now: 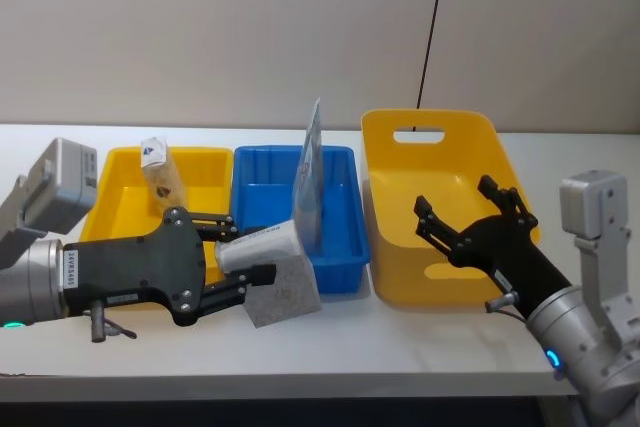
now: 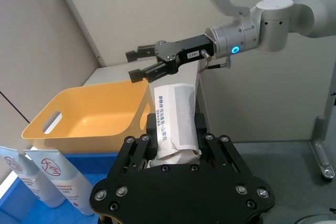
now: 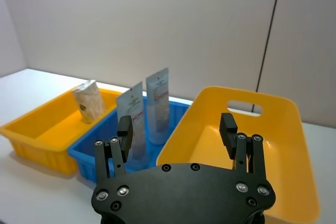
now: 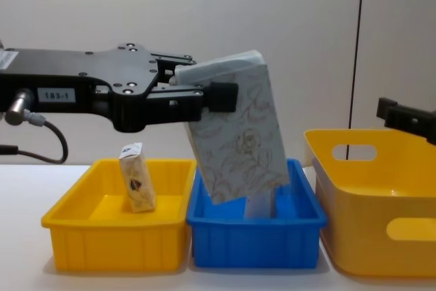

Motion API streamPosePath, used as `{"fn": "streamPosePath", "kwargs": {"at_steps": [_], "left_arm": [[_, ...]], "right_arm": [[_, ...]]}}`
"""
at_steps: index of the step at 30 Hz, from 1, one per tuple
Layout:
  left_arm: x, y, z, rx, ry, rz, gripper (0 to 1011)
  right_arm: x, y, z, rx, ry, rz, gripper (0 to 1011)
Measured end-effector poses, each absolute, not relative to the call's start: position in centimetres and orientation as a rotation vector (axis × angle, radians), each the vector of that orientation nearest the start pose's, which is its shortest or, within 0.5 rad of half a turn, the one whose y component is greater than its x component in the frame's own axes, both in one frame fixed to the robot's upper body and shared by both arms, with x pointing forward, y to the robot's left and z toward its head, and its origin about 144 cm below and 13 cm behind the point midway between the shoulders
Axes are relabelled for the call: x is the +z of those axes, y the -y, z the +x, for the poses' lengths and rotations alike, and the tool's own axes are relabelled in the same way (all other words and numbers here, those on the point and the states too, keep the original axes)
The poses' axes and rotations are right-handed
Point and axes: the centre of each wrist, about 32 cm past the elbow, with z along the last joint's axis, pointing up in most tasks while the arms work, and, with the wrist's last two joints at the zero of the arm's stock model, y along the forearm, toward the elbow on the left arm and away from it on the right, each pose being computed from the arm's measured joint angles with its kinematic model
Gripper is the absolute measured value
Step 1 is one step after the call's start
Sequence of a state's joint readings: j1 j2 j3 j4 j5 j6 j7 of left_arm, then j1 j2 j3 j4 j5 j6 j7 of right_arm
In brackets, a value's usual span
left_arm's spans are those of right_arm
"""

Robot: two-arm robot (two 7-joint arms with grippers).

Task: Bimanual collaborative sorting of washing and personal care products

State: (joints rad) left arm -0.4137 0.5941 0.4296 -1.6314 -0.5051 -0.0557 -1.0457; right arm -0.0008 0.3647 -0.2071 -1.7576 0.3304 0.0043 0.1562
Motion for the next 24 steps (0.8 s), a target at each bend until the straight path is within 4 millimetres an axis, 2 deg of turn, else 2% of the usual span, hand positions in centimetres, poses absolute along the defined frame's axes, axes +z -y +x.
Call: {"fn": "streamPosePath", "kwargs": {"at_steps": [10,24], "left_arm": [[127.9,-27.1,52.9,0.141,0.315,0.067,356],[127.9,-27.1,52.9,0.140,0.314,0.069,356]], "right_arm": [[120.0,27.1,46.2,-1.042,0.098,0.089,1000],[121.4,31.1,49.5,-0.821,0.096,0.118,1000]]}}
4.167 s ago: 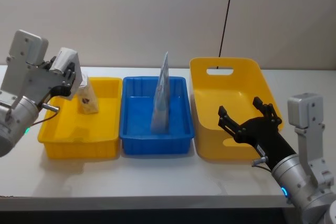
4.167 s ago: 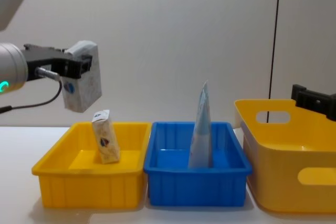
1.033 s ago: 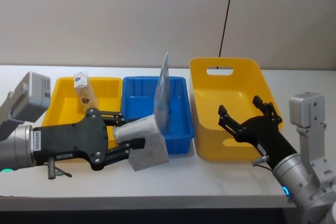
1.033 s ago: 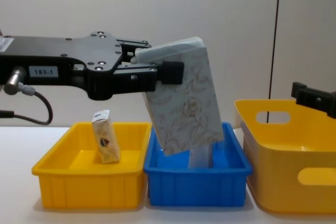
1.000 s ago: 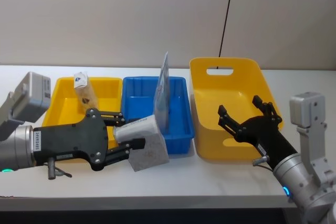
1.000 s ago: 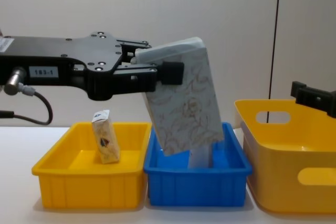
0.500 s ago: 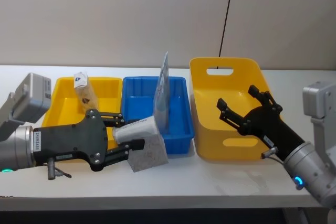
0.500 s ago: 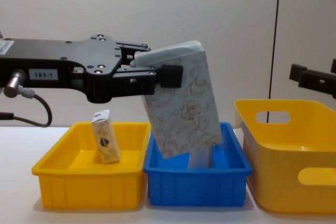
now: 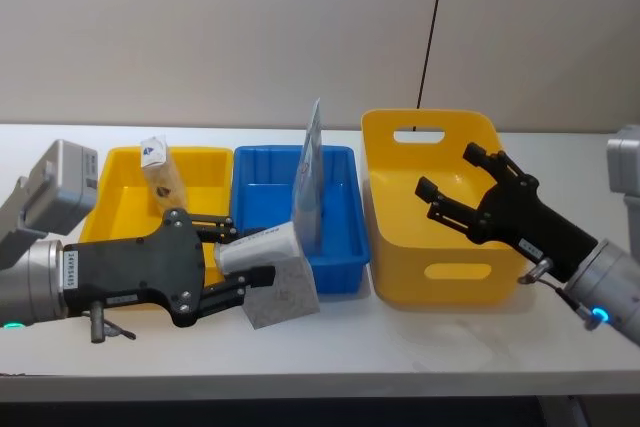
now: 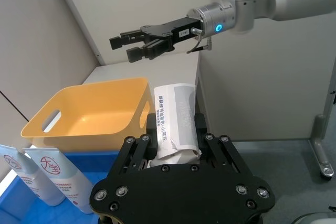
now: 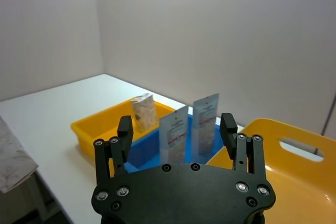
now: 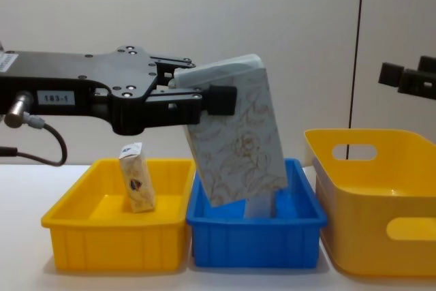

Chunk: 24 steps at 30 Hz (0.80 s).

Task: Bimanual collaborative sorting of washing and personal care products

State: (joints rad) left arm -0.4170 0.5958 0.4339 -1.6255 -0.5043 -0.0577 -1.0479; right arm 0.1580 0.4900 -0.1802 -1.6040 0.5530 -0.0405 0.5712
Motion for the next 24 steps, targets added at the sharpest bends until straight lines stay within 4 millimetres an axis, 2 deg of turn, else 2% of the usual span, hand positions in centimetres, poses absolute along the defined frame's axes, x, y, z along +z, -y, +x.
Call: {"fn": "streamPosePath", "kwargs": {"at_steps": [12,24], "left_arm": [[127.9,-27.1,53.0,0.140,0.314,0.069,356],[127.9,-27.1,53.0,0.140,0.314,0.069,356]], "right_arm": [[122.4,33.6,52.2,-0.622,0.096,0.110,1000],[123.0,34.4,54.2,-0.415,0.109,0.068,1000]]}}
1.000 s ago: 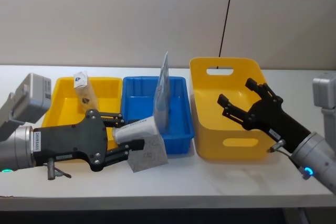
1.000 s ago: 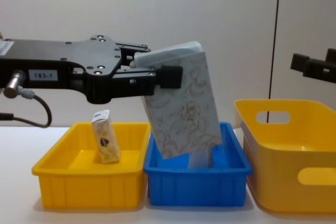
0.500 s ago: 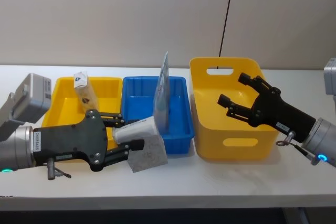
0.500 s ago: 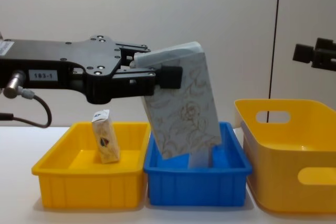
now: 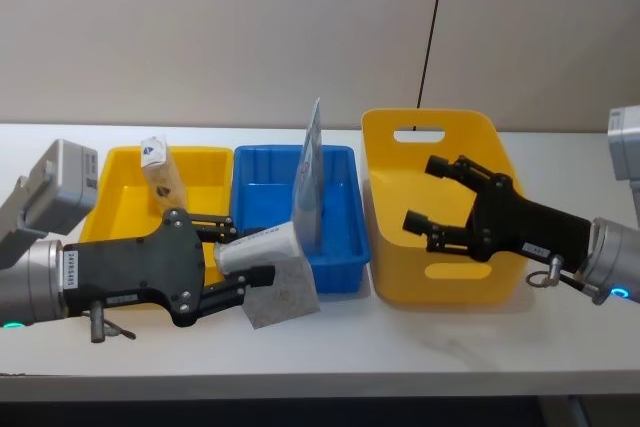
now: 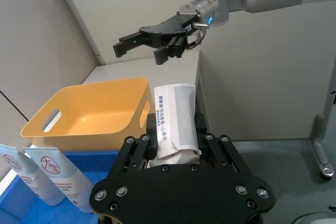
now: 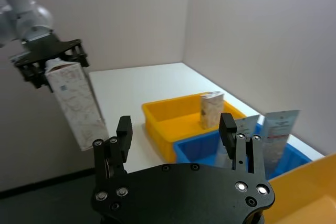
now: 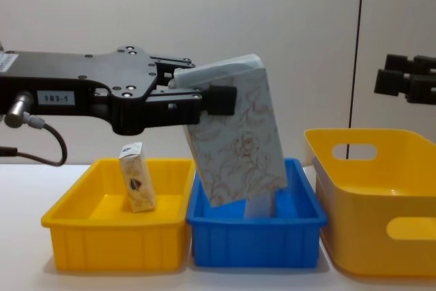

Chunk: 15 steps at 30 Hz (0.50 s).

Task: Bimanual collaborative sorting of washing and personal care products

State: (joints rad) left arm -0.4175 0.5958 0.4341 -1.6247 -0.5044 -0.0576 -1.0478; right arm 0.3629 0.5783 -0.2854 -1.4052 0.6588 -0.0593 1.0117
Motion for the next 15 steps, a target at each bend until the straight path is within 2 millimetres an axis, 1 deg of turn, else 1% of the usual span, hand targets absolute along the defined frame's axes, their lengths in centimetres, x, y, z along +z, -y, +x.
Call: {"fn": "streamPosePath", "kwargs": {"at_steps": [7,15], "left_arm": [[127.9,-27.1,53.0,0.140,0.314,0.069,356],[127.9,-27.1,53.0,0.140,0.314,0.069,356]], "right_arm": [[123.2,34.1,55.1,-0.314,0.114,0.040,1000],[123.4,33.1,56.2,-0.181,0.122,-0.006,1000]]}}
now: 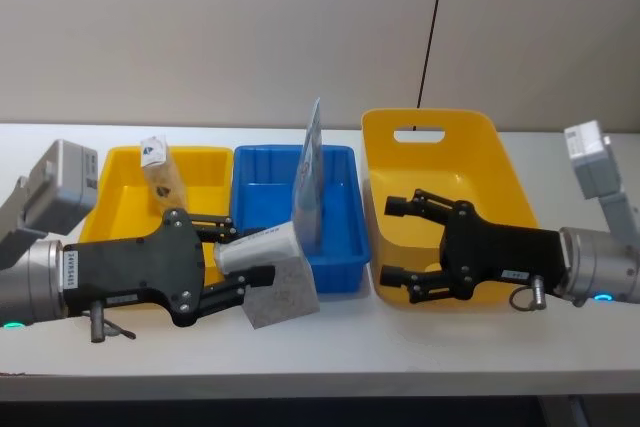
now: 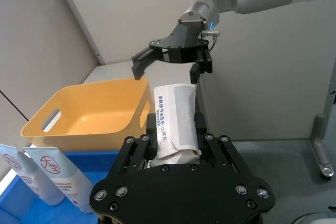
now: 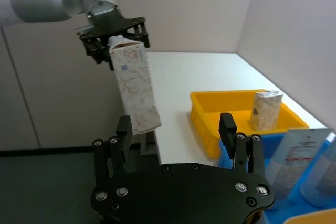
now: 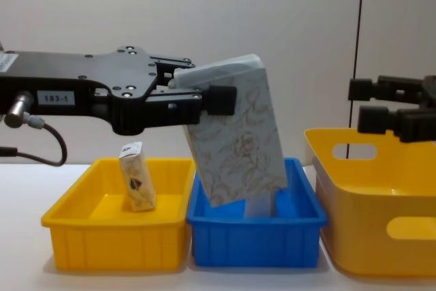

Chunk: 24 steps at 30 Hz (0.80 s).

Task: Bimanual collaborative sorting of washing and personal care products

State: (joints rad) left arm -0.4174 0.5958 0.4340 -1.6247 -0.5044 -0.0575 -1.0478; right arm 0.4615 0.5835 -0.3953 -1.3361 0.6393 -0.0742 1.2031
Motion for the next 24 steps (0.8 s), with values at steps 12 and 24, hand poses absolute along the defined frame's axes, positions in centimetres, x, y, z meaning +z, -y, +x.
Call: {"fn": "streamPosePath", "kwargs": {"at_steps": [12,24], "left_arm": [[127.9,-27.1,53.0,0.140,0.314,0.069,356],[127.9,-27.1,53.0,0.140,0.314,0.069,356]], "right_arm": [[123.2,31.3,57.5,-0.092,0.137,-0.069,1000],[123.1,29.6,59.0,-0.041,0.161,-0.094,1000]]}}
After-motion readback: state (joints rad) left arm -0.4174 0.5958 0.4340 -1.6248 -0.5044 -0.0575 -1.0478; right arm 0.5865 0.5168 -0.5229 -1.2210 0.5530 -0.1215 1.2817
